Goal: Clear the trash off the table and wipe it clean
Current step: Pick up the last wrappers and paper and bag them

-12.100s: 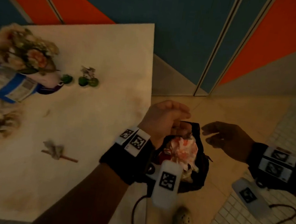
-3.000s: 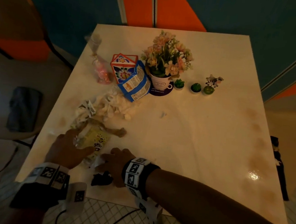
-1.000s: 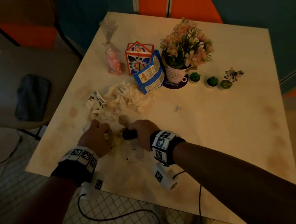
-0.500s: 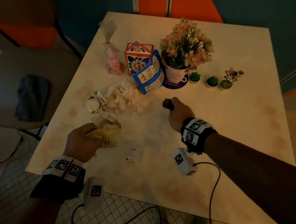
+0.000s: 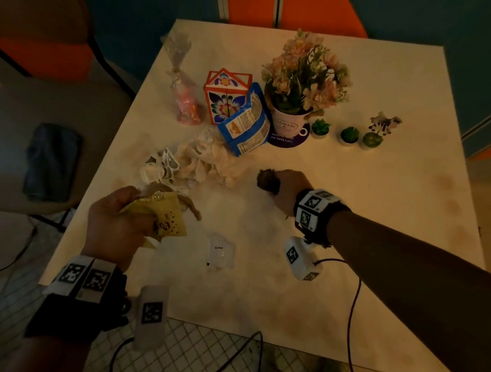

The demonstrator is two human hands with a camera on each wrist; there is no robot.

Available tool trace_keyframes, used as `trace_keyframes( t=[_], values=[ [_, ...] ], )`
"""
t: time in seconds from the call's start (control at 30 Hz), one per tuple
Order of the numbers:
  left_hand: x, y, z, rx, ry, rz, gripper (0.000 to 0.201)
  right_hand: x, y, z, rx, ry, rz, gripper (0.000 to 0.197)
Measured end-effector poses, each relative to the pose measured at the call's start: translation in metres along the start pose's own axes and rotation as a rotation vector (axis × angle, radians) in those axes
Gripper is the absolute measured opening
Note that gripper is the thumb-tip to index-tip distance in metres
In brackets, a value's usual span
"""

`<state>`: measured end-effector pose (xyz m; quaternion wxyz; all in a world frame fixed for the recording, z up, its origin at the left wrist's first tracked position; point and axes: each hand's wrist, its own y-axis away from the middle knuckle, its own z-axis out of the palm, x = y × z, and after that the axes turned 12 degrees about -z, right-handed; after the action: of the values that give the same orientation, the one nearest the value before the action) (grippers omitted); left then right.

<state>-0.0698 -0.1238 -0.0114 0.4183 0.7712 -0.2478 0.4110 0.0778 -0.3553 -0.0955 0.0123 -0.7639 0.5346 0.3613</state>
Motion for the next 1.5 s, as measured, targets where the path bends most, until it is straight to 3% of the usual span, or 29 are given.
trace_keyframes(
  t=[0.13,0.27,0.37,0.5,0.63,0.73,0.9,0.97,1.1,1.3,1.4,1.5],
  values=[
    [-0.003,-0.001,-0.003,-0.004,0.050,0.007,0.032,-0.025,0.024,0.024,-0.067,-0.134,-0.078,0.028],
    [-0.005,0.000,-0.007,-0.018,0.112,-0.008,0.027,-0.054,0.045,0.064,-0.256,-0.159,-0.210,0.037],
    [-0.006,-0.001,-0.008,-0.029,0.114,-0.020,0.029,-0.065,0.053,0.078,-0.380,0.020,-0.321,0.047],
    [-0.005,0.003,-0.004,-0.060,0.094,-0.021,0.026,-0.072,0.050,0.079,-0.493,0.039,-0.304,0.054],
    [-0.007,0.008,0.001,-0.052,0.069,-0.031,0.027,-0.079,0.049,0.070,-0.507,0.071,-0.306,0.048],
    [-0.009,0.008,0.001,-0.049,0.061,-0.045,0.028,-0.082,0.050,0.065,-0.490,0.086,-0.290,0.022],
    [-0.005,0.010,0.003,-0.059,0.064,-0.052,0.028,-0.081,0.048,0.063,-0.448,0.075,-0.267,0.023],
    [-0.004,0.010,0.004,-0.074,0.082,-0.049,0.028,-0.075,0.049,0.056,-0.380,-0.068,-0.235,0.007],
    [0.009,0.016,0.007,-0.133,0.167,-0.007,0.033,-0.047,0.066,0.015,-0.172,-0.366,-0.088,0.031],
    [0.055,0.033,0.024,-0.242,0.290,0.084,0.040,0.035,0.113,-0.059,0.121,-0.633,0.219,0.026],
    [0.077,0.041,0.052,-0.337,0.287,0.128,0.052,0.086,0.149,-0.087,0.302,-0.724,0.314,0.018],
    [0.102,0.061,0.098,-0.468,0.287,0.154,0.047,0.132,0.190,-0.103,0.430,-0.810,0.371,0.023]
  ],
)
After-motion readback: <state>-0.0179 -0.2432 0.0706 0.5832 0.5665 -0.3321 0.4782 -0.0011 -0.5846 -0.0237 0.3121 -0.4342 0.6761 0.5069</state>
